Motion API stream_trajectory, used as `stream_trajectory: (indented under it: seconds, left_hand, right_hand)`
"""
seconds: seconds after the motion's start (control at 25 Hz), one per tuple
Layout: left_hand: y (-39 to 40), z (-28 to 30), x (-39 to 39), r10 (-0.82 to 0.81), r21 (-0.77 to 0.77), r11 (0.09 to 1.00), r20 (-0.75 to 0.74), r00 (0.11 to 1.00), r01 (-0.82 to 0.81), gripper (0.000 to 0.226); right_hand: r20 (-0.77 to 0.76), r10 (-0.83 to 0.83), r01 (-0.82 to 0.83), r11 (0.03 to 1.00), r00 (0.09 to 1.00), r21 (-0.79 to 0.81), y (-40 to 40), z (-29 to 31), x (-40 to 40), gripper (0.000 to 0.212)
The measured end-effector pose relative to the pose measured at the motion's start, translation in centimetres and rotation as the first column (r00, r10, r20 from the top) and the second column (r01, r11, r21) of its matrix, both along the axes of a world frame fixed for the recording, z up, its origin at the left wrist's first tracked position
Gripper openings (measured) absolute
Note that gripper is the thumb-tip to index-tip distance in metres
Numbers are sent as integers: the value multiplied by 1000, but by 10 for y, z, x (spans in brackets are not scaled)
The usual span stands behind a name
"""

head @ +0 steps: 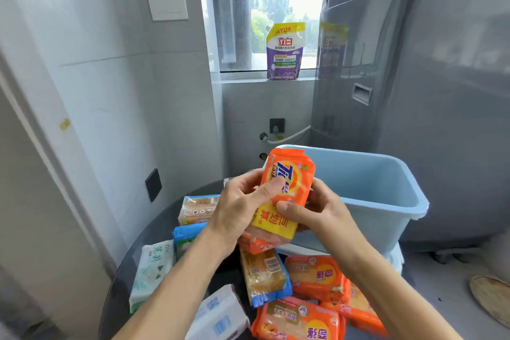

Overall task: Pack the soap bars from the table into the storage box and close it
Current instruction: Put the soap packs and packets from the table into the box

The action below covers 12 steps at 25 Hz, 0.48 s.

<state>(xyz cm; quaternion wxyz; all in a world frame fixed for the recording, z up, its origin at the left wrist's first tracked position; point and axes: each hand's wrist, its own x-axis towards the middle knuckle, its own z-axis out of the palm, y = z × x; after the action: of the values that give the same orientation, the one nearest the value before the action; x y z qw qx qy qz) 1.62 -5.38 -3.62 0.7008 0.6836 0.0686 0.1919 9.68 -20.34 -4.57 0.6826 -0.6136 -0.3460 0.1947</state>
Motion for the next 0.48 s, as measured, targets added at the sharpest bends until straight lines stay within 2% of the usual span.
stream_trajectory:
  seconds: [0.08,0.12,0.16,0.2,0.24,0.28,0.32,0.4,0.48]
  left_hand:
    - [-13,1,14,-141,-35,989,52,989,143,53]
    - [-14,-3,20,-129,146,982,67,989,118,53]
    - [-15,-8,25,-74,484,875,71,995,30,49]
    - [-15,-15,31,46,813,574,91,995,-101,43]
    - [-16,-22,33,185,956,247,113,976,-158,36]
    - [-18,-28,33,264,983,48,156,952,-175,34]
    - [-21,-32,33,293,980,-17,193,936,-197,35]
    - [-26,-36,31,295,974,69,187,937,-216,33]
    - [-24,-41,27,247,957,93,245,938,-274,35]
  right_hand:
    - [-2,-82,81,990,997,113,-18,9,9,51]
    - [-24,-116,118,981,993,151,-24,15,13,51]
    - [-54,-152,159,972,987,174,-31,20,18,50]
    - [-82,-203,215,959,976,185,-38,24,25,49]
    - [-91,-276,289,941,957,177,-45,29,32,48]
    - [-69,-368,375,915,927,151,-52,34,41,48]
    - [-29,-459,459,881,888,114,-58,37,50,50]
    - [75,-574,575,818,815,11,-67,43,68,54]
    - [247,-602,647,737,760,-194,-67,46,87,62]
